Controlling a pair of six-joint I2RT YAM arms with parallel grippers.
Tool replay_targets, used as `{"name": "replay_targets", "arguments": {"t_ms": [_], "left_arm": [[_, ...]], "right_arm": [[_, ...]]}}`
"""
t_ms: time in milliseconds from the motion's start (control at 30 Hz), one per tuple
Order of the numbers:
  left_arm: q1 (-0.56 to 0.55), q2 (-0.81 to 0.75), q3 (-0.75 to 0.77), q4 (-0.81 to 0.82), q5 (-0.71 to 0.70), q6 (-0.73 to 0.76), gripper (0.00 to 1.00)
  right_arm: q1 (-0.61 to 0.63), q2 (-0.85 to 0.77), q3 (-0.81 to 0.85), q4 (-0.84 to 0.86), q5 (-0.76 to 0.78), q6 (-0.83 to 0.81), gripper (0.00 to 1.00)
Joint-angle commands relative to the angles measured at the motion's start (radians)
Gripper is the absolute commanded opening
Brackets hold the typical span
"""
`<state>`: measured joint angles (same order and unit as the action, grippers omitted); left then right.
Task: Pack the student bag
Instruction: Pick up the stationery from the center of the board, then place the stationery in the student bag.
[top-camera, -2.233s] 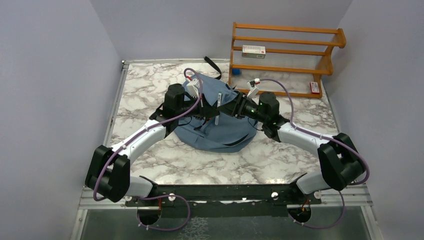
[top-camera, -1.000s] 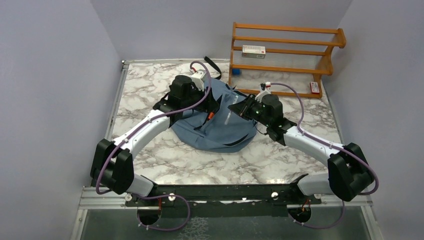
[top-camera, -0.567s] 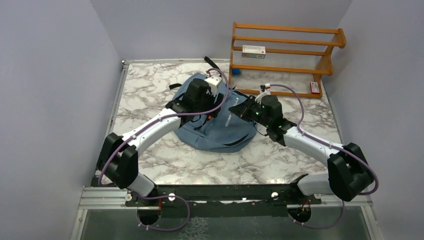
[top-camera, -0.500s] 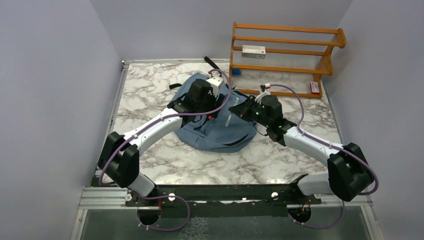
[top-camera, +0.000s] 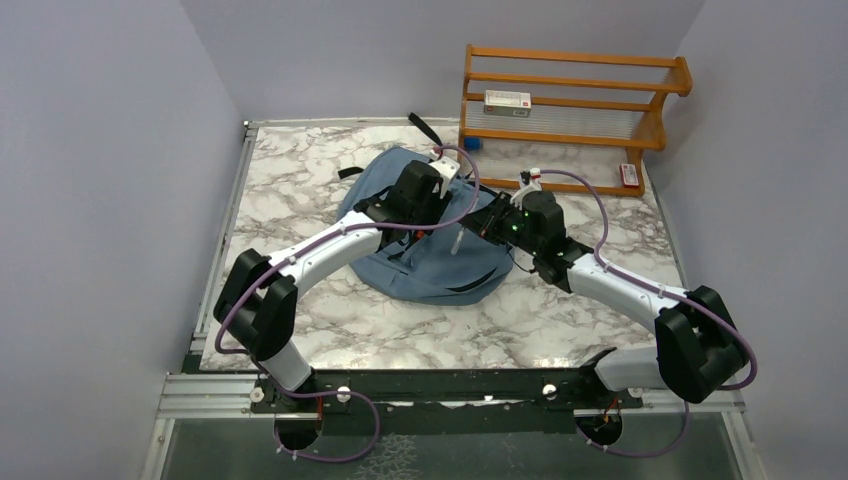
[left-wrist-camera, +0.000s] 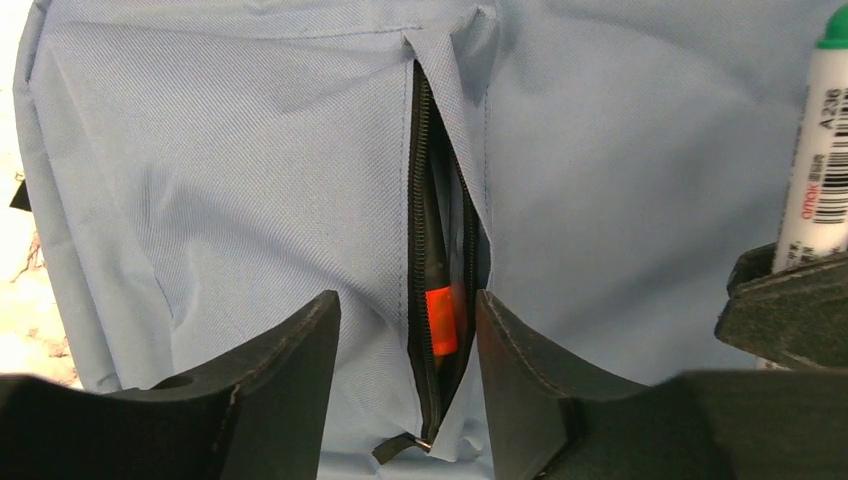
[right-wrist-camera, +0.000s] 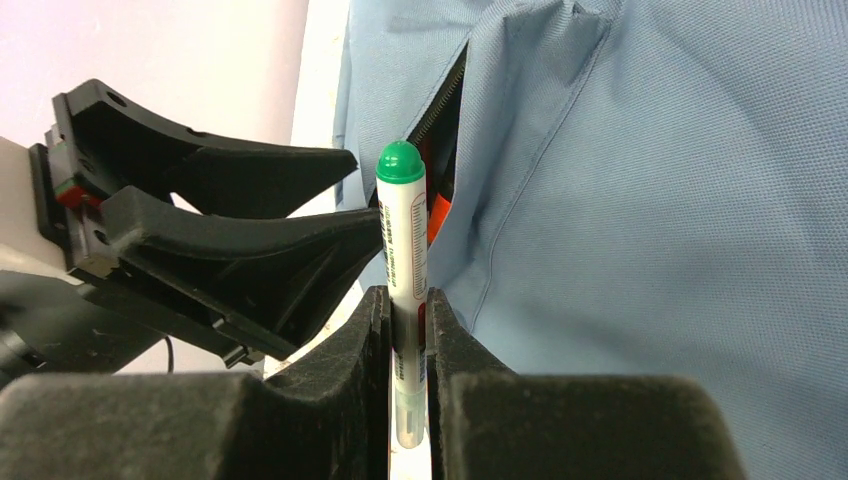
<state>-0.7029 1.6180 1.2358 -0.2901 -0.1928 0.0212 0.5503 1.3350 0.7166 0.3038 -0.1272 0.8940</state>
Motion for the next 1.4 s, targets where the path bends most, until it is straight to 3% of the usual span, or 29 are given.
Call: {"name": "replay_targets", "arguments": {"t_ms": [0, 100, 267, 367, 600, 933, 1367], "left_arm": [[-0.008, 0.017, 0.022, -0.015, -0.046, 0.027, 0.50], [-0.011, 0.023, 0.020, -0.017, -0.051, 0.033, 0.43], [-0.011, 0.028, 0.020, -0.017, -0.066, 0.038, 0.12], [-0.012, 0.023, 0.022, -0.018, -0.067, 0.038, 0.00], [-0.012, -0.005, 0.022, -0.017, -0.070, 0.031, 0.00], [-0.011, -0.041, 0.022, 0.000, -0.066, 0.004, 0.00], [-0.011, -0.091, 0.016, 0.023, -0.063, -0.018, 0.00]], "right_arm": [[-0.001, -0.016, -0.009, -0.002, 0.011, 0.000, 0.06], [-0.001, -0.013, -0.008, 0.002, 0.006, 0.001, 0.06], [-0.001, 0.005, 0.004, 0.033, -0.048, -0.007, 0.06], [-0.001, 0.052, 0.031, 0.069, -0.143, -0.015, 0.06], [-0.001, 0.164, 0.112, 0.097, -0.309, -0.012, 0.06], [-0.001, 0.315, 0.246, -0.079, -0.356, -0.007, 0.03], [-0.001, 0.411, 0.335, -0.112, -0.390, 0.012, 0.02]]}}
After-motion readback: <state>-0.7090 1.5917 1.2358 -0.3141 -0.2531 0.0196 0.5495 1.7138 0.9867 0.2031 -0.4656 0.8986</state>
